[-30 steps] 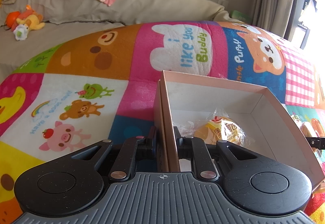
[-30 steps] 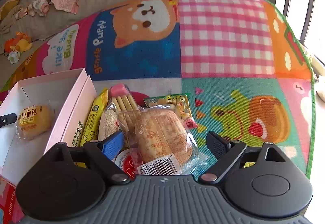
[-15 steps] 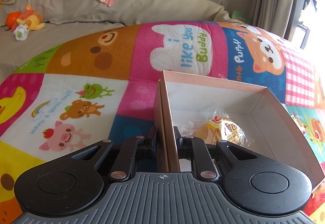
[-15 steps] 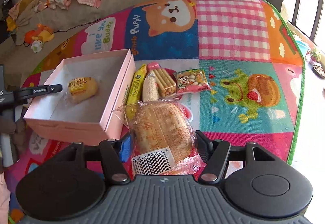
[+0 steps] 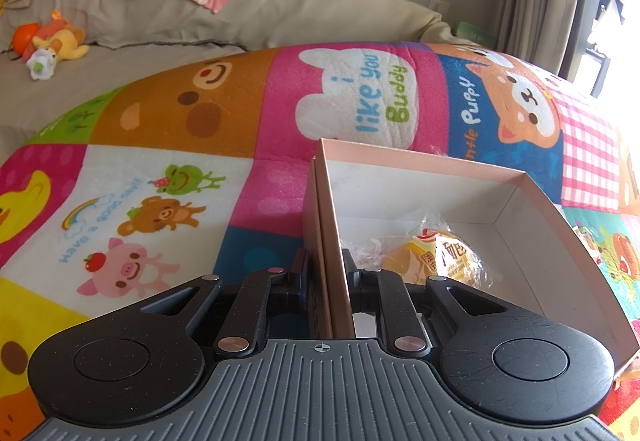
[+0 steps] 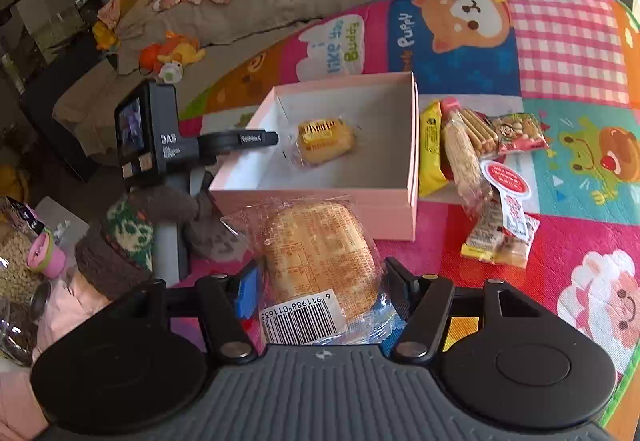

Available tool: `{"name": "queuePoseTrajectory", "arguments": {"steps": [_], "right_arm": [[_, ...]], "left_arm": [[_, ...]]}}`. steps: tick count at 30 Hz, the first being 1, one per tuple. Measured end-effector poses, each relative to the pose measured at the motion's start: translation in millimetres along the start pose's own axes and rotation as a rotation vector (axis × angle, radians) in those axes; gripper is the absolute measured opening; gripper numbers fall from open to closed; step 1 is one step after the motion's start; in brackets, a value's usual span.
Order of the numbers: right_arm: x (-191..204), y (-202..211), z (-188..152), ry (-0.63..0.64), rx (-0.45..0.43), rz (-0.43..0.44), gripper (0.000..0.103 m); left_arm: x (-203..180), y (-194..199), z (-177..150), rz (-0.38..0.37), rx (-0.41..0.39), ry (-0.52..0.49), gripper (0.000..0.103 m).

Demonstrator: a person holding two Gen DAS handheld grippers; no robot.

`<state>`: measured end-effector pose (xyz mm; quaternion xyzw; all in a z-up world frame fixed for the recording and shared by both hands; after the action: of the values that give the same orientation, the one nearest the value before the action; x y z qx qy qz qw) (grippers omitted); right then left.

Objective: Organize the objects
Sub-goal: 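Lower the bread loaf into the pink box and open the right tool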

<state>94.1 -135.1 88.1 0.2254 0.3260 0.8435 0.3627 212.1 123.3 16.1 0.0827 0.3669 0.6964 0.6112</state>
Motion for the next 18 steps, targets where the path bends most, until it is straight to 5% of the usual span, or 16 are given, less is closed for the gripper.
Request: {"name": "queuePoseTrajectory", "arguments": {"steps": [6, 8, 9, 18], "right_arm": [[11, -10, 73, 0.006, -0.181, -0.034, 0.066], [11, -18, 86, -0.019, -0.203, -0.041, 0.084], [11, -21, 89, -0.021, -0.218, -0.048, 0.085], [-5, -27, 44, 0.048, -0.187, -0.233, 0.092]], "left_arm": [[1, -1, 1, -0.005, 0.002, 0.005, 0.017], [1, -1, 1, -0.01, 0.004, 0.009, 0.017], [2, -2, 2, -0.011, 0.005, 0.01, 0.017], [2, -2, 2, -0.011, 0.004, 0.01, 0.017]]}}
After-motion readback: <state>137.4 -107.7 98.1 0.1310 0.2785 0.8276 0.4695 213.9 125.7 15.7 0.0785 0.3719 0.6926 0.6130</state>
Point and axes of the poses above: each gripper's, at about its wrist camera, not at the fingertips, and y roughly against the way its jaws point, x to its left, z to its top, the point moved 1 cm from there along -y, roughly the way its jaws point, and after that the axes turned 11 degrees about y, right-handed, at the moved point
